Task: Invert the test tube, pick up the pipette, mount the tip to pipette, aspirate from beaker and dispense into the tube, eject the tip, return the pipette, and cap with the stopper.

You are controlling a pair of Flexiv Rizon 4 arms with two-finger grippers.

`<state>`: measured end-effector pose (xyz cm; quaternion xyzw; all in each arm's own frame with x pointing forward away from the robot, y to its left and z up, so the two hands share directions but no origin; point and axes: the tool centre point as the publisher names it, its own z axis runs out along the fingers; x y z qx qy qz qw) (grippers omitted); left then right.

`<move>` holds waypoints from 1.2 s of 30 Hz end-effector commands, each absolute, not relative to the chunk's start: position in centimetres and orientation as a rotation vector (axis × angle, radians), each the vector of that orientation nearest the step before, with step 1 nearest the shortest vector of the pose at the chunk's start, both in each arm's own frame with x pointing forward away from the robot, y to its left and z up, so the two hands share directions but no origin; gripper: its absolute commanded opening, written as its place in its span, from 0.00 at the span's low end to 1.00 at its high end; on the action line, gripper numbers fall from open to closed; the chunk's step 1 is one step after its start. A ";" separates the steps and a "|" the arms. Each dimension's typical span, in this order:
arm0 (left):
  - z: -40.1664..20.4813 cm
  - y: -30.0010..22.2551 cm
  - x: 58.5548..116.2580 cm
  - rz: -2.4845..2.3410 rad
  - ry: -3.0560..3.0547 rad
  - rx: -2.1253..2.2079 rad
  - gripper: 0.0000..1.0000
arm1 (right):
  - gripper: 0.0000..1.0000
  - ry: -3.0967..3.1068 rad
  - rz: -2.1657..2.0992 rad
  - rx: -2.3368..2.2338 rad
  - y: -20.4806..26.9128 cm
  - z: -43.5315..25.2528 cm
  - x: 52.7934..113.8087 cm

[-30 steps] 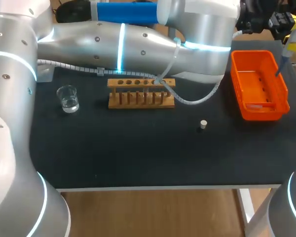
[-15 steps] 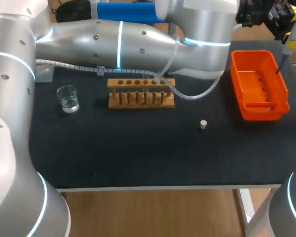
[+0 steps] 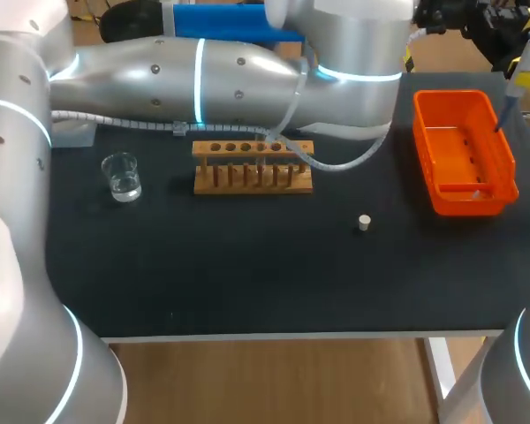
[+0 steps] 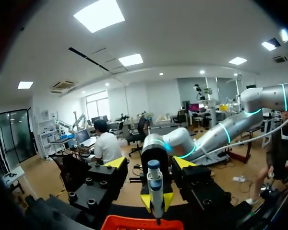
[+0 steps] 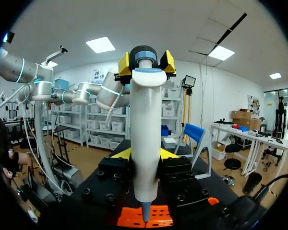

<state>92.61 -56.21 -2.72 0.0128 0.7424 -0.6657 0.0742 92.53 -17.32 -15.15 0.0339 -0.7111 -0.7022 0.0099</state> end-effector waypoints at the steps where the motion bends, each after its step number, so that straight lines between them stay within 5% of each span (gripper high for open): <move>1: -2.9 -53.1 92.2 -2.076 2.224 0.084 1.00 | 0.00 -2.225 -2.191 0.104 -17.3 -15.1 92.4; 36: -8.8 -30.5 87.3 -1.993 2.197 -0.064 1.00 | 0.00 -2.225 -2.191 0.104 -17.3 -15.1 92.4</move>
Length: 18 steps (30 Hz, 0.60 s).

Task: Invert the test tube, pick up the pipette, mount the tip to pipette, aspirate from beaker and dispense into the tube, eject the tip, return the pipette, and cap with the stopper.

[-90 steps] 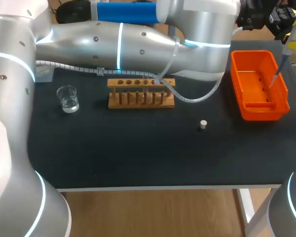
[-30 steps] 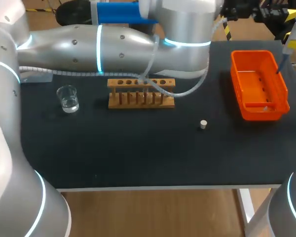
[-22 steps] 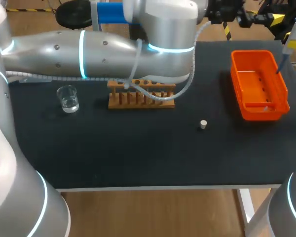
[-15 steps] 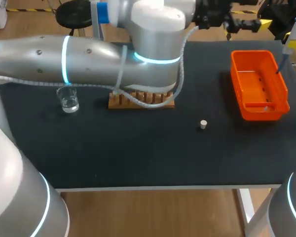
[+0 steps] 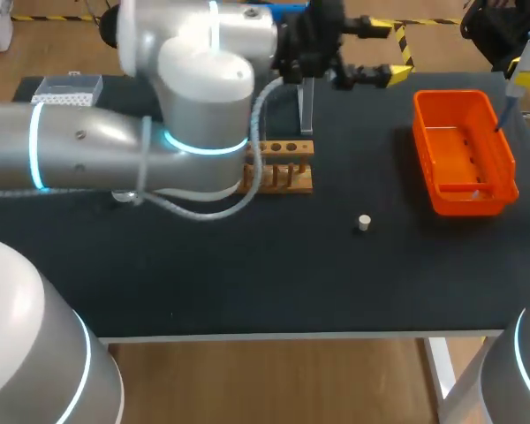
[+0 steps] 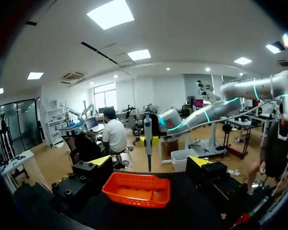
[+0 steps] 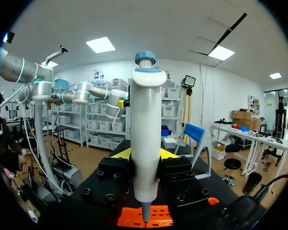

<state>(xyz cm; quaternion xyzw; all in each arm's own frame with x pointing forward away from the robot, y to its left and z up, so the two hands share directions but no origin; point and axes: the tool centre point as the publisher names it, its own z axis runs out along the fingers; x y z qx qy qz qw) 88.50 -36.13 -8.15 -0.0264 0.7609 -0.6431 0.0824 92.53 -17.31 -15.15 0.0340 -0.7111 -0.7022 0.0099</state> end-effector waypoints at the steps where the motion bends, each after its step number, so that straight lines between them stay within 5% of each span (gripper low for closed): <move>1: -9.0 -30.0 87.2 -1.994 2.193 -0.065 1.00 | 0.00 -2.225 -2.191 0.104 -17.3 -15.1 92.4; 18: -11.5 -23.7 87.0 -2.012 2.162 -0.125 1.00 | 0.00 -2.225 -2.191 0.104 -17.3 -15.1 92.4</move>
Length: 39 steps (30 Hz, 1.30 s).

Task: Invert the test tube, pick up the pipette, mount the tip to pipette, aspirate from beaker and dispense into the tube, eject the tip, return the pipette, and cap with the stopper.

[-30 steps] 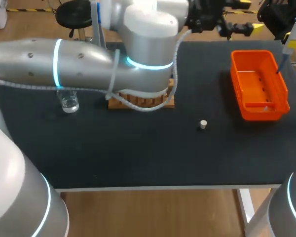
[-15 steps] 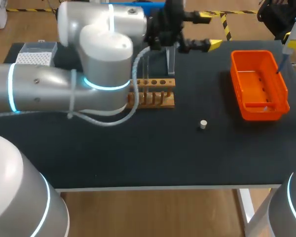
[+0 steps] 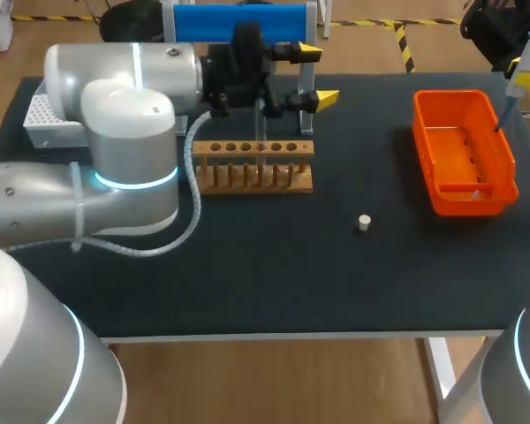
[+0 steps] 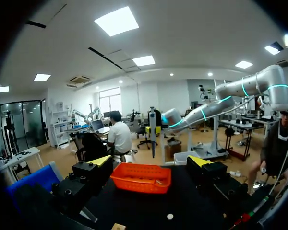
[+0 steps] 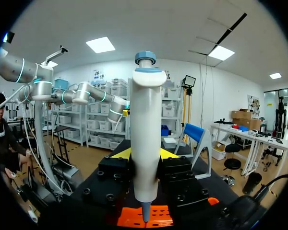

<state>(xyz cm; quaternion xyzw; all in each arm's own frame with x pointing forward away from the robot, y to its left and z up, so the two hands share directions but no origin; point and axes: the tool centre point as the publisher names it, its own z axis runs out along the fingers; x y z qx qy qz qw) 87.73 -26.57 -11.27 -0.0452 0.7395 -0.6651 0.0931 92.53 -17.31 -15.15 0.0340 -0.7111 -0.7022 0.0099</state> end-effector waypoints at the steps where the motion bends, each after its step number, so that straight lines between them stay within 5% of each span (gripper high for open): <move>1: -11.7 -23.5 87.1 -2.012 2.175 -0.129 1.00 | 0.00 -2.225 -2.191 0.104 -17.3 -15.1 92.4; 39: -13.9 -21.7 87.3 -2.079 2.166 -0.230 1.00 | 0.00 -2.225 -2.191 0.104 -17.3 -15.1 92.4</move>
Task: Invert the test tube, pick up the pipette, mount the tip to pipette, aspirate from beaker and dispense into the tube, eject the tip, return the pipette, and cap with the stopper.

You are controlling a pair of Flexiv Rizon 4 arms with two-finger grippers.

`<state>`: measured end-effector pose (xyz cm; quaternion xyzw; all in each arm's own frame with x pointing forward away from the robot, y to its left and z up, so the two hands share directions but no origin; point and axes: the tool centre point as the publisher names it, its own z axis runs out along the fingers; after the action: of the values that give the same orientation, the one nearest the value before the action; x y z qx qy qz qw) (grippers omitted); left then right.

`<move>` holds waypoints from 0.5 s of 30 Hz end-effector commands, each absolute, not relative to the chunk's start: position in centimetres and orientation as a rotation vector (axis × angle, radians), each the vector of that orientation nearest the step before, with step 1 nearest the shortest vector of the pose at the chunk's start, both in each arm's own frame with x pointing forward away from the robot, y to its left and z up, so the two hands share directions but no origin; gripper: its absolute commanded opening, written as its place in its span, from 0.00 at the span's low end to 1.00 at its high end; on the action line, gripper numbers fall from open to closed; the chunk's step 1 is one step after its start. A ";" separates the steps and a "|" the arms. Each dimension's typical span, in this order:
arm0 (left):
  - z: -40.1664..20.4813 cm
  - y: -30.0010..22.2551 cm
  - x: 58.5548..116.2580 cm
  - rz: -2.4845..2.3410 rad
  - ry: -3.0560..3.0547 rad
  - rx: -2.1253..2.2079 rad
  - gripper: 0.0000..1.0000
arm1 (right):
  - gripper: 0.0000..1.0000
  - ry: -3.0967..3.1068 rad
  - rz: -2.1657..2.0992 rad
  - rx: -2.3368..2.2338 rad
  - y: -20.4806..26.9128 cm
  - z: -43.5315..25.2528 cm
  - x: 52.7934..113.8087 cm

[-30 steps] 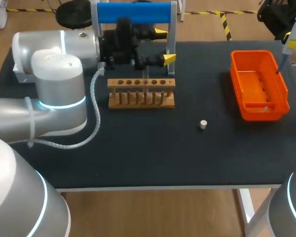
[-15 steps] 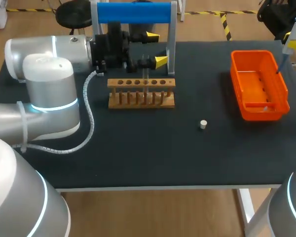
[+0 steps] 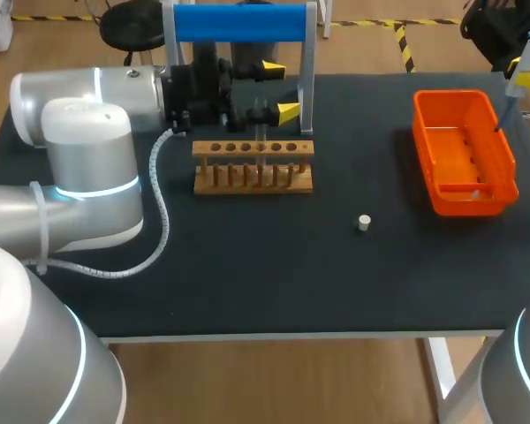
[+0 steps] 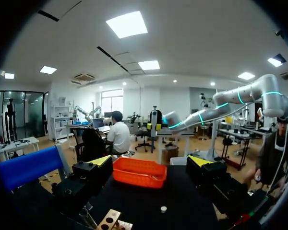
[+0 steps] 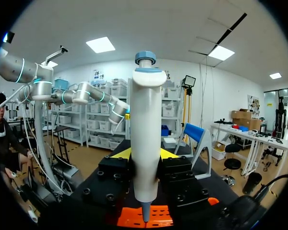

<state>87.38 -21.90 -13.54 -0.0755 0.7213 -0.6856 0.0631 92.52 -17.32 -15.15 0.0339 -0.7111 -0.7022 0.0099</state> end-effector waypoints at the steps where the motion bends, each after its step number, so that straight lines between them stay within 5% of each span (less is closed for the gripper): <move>1: -14.0 -21.7 87.3 -2.080 2.164 -0.233 1.00 | 0.00 -2.225 -2.191 0.104 -17.3 -15.1 92.4; 15: -13.9 -21.7 87.1 -2.060 2.184 -0.244 1.00 | 0.00 -2.225 -2.191 0.104 -17.3 -15.1 92.4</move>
<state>87.20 -21.70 -13.99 -0.0799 0.7228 -0.6833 0.0647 92.52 -17.32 -15.15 0.0339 -0.7111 -0.7022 0.0099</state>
